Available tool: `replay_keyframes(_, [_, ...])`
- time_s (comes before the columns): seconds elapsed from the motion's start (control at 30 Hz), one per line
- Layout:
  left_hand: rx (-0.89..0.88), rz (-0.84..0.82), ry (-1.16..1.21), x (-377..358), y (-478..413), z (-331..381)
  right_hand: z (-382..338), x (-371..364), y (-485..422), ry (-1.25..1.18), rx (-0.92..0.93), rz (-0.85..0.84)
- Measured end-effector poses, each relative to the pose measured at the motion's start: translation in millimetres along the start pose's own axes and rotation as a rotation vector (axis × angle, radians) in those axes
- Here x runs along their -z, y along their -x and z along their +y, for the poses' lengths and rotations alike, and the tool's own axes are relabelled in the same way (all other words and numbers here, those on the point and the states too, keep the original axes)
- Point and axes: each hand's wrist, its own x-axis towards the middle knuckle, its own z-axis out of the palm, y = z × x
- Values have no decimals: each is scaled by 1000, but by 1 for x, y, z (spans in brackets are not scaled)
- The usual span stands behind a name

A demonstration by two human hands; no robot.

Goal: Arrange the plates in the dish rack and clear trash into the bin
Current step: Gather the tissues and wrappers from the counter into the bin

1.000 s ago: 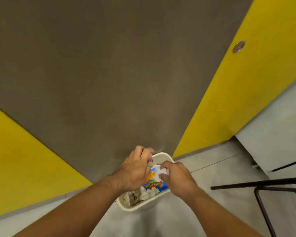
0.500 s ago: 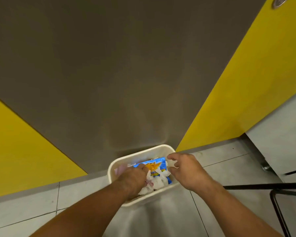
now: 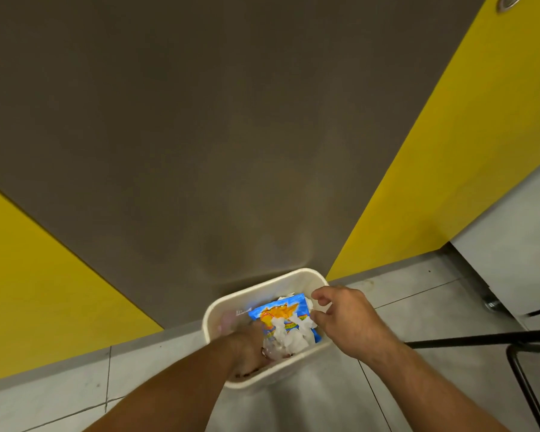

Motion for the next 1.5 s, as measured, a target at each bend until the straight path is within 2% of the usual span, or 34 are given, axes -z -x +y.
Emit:
replay_keyframes(0.07, [64, -42, -10, 7, 3, -2, -3, 0, 0, -5, -2, -10])
replay_keyframes(0.13, [42, -65, -41, 19, 9, 0, -8, 1, 1, -3, -1, -21])
replay_keyframes(0.17, [22, -27, -52, 28, 14, 2, -11, 3, 1, 11, 8, -24])
replay_keyframes(0.27, [-71, 253, -74, 51, 35, -3, -27, 13, 5, 86, 63, -18])
replay_keyframes(0.33, [-121, 366, -42, 70, 60, -8, -43, 27, 11, 121, 93, -3])
replay_keyframes(0.53, [-190, 458, -113, 149, 168, 8, -108, 100, 52, 153, 150, -11])
replay_keyframes(0.73, [-176, 484, -68, 226, 291, 44, -180, 200, 116, 181, 177, 17])
replay_keyframes(1.1, [-221, 644, -88, 353, 495, 101, -303, 379, 231, 199, 299, 67])
replay_keyframes(1.27, [-244, 732, -112, 406, 552, 106, -354, 427, 255, 186, 372, 162])
replay_keyframes(1.5, [-211, 770, -116, 458, 596, 88, -413, 457, 269, 160, 391, 221])
